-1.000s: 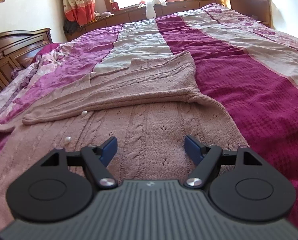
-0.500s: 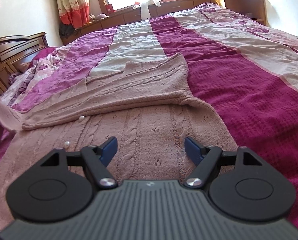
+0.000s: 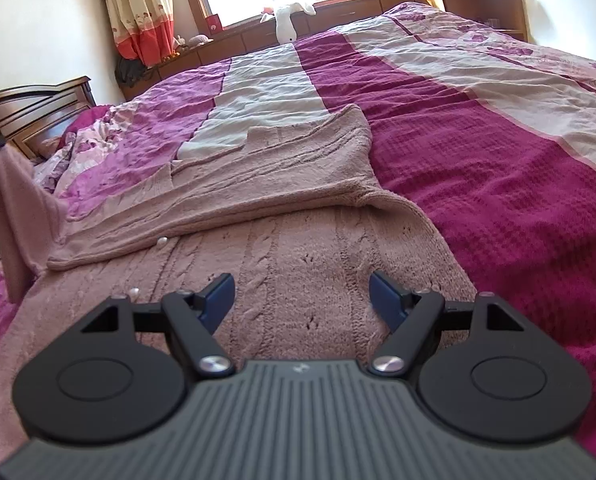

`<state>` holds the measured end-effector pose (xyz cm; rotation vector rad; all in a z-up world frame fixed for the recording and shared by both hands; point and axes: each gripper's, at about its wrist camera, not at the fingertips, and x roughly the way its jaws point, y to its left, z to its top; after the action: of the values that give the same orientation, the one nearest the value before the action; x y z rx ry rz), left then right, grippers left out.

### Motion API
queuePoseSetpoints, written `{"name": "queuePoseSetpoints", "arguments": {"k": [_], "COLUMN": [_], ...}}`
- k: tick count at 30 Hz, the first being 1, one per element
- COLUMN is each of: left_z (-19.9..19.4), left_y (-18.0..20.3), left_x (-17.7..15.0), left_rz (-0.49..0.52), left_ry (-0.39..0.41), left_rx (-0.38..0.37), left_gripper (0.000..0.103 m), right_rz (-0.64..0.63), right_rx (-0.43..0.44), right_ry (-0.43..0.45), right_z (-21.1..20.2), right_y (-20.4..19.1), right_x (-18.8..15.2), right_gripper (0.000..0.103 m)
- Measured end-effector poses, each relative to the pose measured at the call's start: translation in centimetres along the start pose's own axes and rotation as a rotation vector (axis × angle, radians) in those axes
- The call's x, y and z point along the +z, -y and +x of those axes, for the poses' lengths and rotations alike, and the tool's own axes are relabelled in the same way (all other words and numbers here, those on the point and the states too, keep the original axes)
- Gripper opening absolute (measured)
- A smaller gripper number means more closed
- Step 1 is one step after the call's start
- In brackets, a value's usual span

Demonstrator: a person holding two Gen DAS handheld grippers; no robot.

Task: Fold small clothes
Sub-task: 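Grasp the sleeve end with the left gripper and lift it, then fold the sleeve across the cardigan body and release with the left gripper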

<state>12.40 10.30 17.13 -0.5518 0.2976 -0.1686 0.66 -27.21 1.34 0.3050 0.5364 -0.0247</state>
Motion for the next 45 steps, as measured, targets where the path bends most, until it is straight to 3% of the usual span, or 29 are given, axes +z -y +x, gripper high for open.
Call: {"name": "queuePoseSetpoints", "arguments": {"k": [10, 23, 25, 29, 31, 34, 41, 45], "left_z": [5.3, 12.1, 12.7, 13.0, 12.9, 11.8, 6.6, 3.6], "left_y": [3.7, 2.1, 1.5, 1.1, 1.2, 1.9, 1.6, -0.1], "left_x": [-6.0, -14.5, -15.2, -15.5, -15.3, -14.8, -13.7, -13.0], "left_rz": [0.083, 0.115, 0.093, 0.068, 0.067, 0.083, 0.162, 0.212], "left_ry": [-0.143, -0.424, -0.467, -0.483, -0.499, -0.517, -0.551, -0.555], "left_rx": [-0.033, 0.055, 0.071, 0.049, 0.034, 0.042, 0.138, 0.265], "left_gripper": [0.008, 0.010, 0.022, 0.037, 0.054, 0.066, 0.069, 0.069], "right_rz": [0.012, 0.030, 0.033, 0.033, 0.033, 0.035, 0.046, 0.036], "right_rx": [0.019, 0.037, 0.039, 0.040, 0.039, 0.039, 0.037, 0.068], "right_ry": [0.009, 0.016, 0.018, 0.018, 0.018, 0.018, 0.011, 0.022], "right_z": [0.0, 0.1, 0.1, 0.0, 0.0, 0.0, -0.3, -0.8], "right_y": [0.4, 0.9, 0.9, 1.0, 1.0, 1.0, 0.4, -0.8], "right_x": [-0.4, -0.6, -0.6, -0.6, -0.6, -0.6, 0.3, 1.3], "right_gripper": [0.075, 0.075, 0.075, 0.075, 0.075, 0.075, 0.076, 0.076]}}
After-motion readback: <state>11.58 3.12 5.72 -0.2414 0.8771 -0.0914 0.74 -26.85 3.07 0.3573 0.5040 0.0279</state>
